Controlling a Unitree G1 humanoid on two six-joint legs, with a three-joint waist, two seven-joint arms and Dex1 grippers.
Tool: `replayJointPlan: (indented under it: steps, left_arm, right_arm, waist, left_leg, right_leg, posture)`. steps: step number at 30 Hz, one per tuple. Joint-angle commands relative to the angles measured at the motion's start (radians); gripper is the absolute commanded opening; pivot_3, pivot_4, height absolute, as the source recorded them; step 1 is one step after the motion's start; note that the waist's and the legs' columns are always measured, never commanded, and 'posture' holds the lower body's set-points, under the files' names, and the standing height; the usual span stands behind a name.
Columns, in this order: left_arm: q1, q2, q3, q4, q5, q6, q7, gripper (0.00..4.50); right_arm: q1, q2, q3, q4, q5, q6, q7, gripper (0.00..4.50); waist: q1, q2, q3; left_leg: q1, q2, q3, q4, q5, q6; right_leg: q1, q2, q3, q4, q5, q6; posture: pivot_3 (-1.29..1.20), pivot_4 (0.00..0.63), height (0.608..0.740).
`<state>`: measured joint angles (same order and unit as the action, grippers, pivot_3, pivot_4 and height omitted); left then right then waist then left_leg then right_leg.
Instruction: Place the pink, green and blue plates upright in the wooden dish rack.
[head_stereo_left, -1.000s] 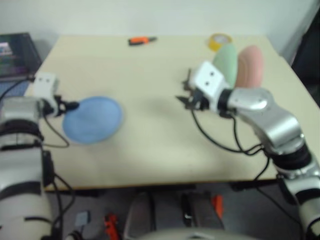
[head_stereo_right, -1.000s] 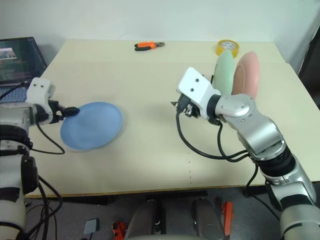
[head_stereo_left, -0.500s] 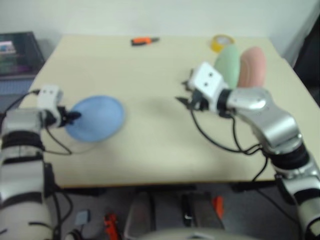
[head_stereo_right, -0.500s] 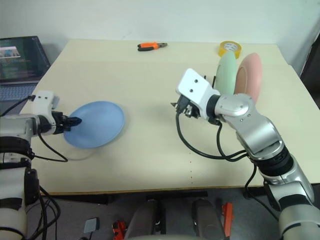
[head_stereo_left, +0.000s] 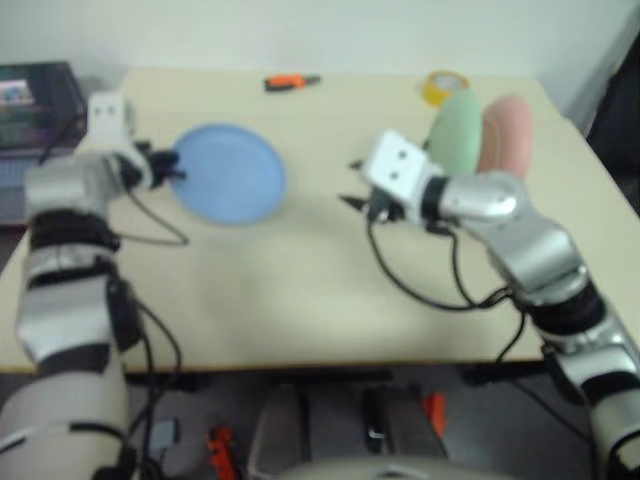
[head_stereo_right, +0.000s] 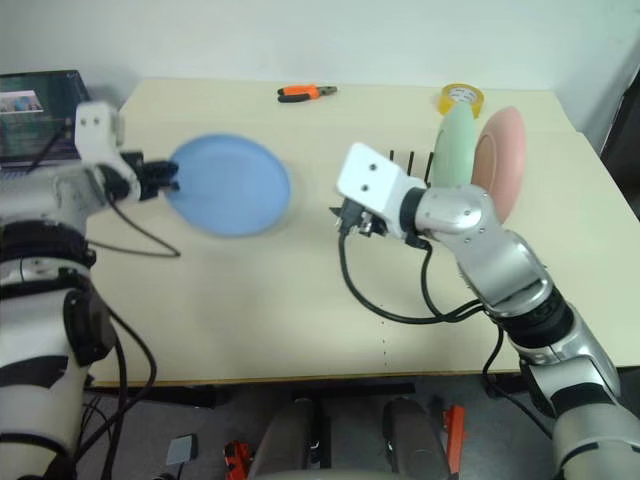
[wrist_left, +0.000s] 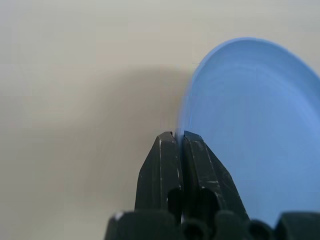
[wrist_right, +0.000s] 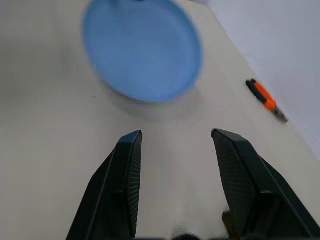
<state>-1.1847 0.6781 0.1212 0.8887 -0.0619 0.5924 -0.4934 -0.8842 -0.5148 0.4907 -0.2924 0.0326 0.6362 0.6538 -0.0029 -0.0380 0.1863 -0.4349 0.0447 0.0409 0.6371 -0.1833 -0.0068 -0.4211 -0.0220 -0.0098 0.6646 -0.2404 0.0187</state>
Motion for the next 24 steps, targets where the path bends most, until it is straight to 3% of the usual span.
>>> replayJointPlan:
  steps: [1, 6, 11, 24]
  left_arm:
    - [-0.066, -0.060, -0.075, -0.124, 0.062, -0.058, 0.058, 0.04]
    - [-0.040, -0.126, -0.131, -0.303, 0.063, 0.033, 0.031, 0.04]
    - [0.002, -0.120, -0.148, -0.425, 0.052, 0.120, -0.014, 0.04]
    - [-0.015, -0.106, -0.108, -0.488, -0.005, 0.213, -0.075, 0.04]
  right_arm:
    - [-0.070, 0.091, 0.081, 0.086, -0.104, -0.138, -0.015, 2.34]
    - [-0.127, 0.186, 0.153, 0.285, -0.261, -0.295, -0.068, 2.34]
    - [-0.153, 0.240, 0.133, 0.432, -0.345, -0.375, -0.108, 2.34]
    - [-0.068, 0.257, 0.135, 0.462, -0.402, -0.428, -0.030, 2.34]
  waist:
    - [-0.001, 0.000, 0.000]
    - [-0.010, 0.000, 0.000]
    - [-0.024, 0.000, 0.000]
    - [-0.026, 0.000, 0.000]
  left_leg:
    - [0.000, 0.000, 0.000, 0.000, 0.000, 0.000]
    - [0.000, 0.000, 0.002, -0.001, 0.000, -0.001]
    - [0.000, 0.001, 0.002, -0.001, 0.000, -0.002]
    - [0.000, 0.001, 0.000, -0.002, 0.000, -0.002]
  right_leg:
    - [0.000, 0.000, 0.000, 0.000, 0.000, 0.000]
    - [-0.001, 0.000, 0.002, 0.000, 0.001, -0.001]
    - [-0.001, 0.001, 0.002, 0.000, 0.003, -0.005]
    - [-0.001, 0.001, 0.001, 0.001, 0.003, -0.005]
  posture:
    - [0.00, 0.150, 0.740]
    - [0.00, 0.150, 0.740]
    - [0.00, 0.150, 0.740]
    - [0.00, 0.150, 0.740]
